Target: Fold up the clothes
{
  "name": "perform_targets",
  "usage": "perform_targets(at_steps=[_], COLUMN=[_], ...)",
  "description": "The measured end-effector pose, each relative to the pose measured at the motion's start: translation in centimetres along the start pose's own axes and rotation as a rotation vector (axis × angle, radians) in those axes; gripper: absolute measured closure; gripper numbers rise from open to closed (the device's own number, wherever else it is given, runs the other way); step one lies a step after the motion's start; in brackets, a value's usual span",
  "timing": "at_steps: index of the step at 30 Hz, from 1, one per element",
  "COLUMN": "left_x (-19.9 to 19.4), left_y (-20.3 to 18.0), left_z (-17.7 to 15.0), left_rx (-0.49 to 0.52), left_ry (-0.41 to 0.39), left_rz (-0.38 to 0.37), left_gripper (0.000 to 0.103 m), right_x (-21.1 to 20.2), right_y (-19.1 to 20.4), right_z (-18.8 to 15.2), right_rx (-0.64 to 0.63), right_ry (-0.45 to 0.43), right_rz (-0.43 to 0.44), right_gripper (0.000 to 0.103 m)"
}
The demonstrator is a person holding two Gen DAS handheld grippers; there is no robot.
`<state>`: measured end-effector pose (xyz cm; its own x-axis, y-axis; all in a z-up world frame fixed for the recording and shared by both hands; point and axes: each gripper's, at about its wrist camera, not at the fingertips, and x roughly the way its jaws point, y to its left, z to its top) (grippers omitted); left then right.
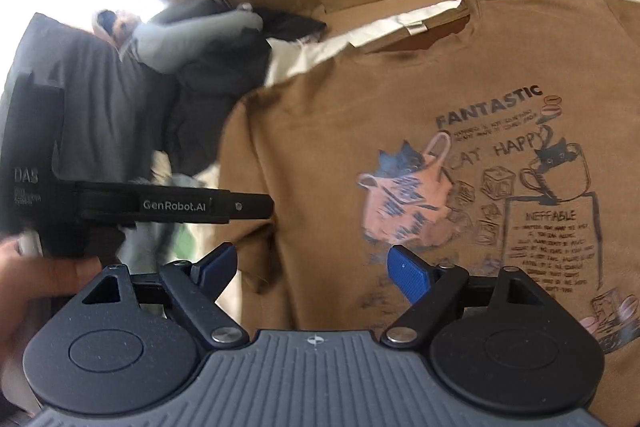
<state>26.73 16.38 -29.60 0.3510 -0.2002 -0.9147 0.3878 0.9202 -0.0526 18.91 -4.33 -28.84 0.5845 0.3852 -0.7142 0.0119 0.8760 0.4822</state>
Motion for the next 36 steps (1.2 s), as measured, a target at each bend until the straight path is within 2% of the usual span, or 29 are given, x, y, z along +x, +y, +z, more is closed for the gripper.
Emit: perform_targets(at_steps=[2, 5, 8, 10, 12, 15, 17, 22, 28, 36], left_x=[1.0, 2.2, 3.0, 3.1, 3.1, 2.5, 1.9, -0.2, -3.2, -7.4], left_y=[0.0, 0.1, -0.4, -0.8, -0.6, 0.1, 1.0, 3.0, 5.8, 11.9], left_z=[-0.2, -0.8, -1.4, -1.9, -2.2, -2.4, -2.1, -1.2, -0.3, 0.1], left_rx=[0.007, 0.001, 0.041, 0.077, 0.087, 0.072, 0.06, 0.043, 0.003, -0.156], left_ry=[0.006, 0.011, -0.005, -0.045, -0.06, -0.091, -0.1, -0.111, -0.149, -0.232], left_rz=[0.017, 0.05, 0.125, 0.185, 0.207, 0.207, 0.195, 0.156, 0.122, 0.178], left_gripper=[0.041, 0.04, 0.039, 0.039, 0.041, 0.057, 0.079, 0.097, 0.099, 0.099], right_x=[0.4, 1.0, 1.3, 1.4, 1.4, 1.4, 1.4, 1.4, 1.4, 1.4], right_y=[-0.5, -1.4, -2.2, -2.2, -2.3, -2.1, -1.7, -0.6, 1.1, 2.6], right_z=[-0.4, -0.7, -1.0, -1.2, -1.2, -1.0, -0.8, -0.6, -0.7, -1.1], right_rx=[-0.012, 0.016, 0.04, 0.049, 0.069, 0.083, 0.081, 0.081, 0.065, 0.034], right_ry=[0.007, 0.033, 0.035, 0.03, 0.022, 0.01, 0.0, -0.013, -0.015, -0.006], right_rz=[-0.054, -0.087, -0.089, -0.092, -0.094, -0.089, -0.08, -0.05, -0.011, 0.028], right_gripper=[0.017, 0.017, 0.017, 0.017, 0.017, 0.017, 0.017, 0.017, 0.017, 0.017])
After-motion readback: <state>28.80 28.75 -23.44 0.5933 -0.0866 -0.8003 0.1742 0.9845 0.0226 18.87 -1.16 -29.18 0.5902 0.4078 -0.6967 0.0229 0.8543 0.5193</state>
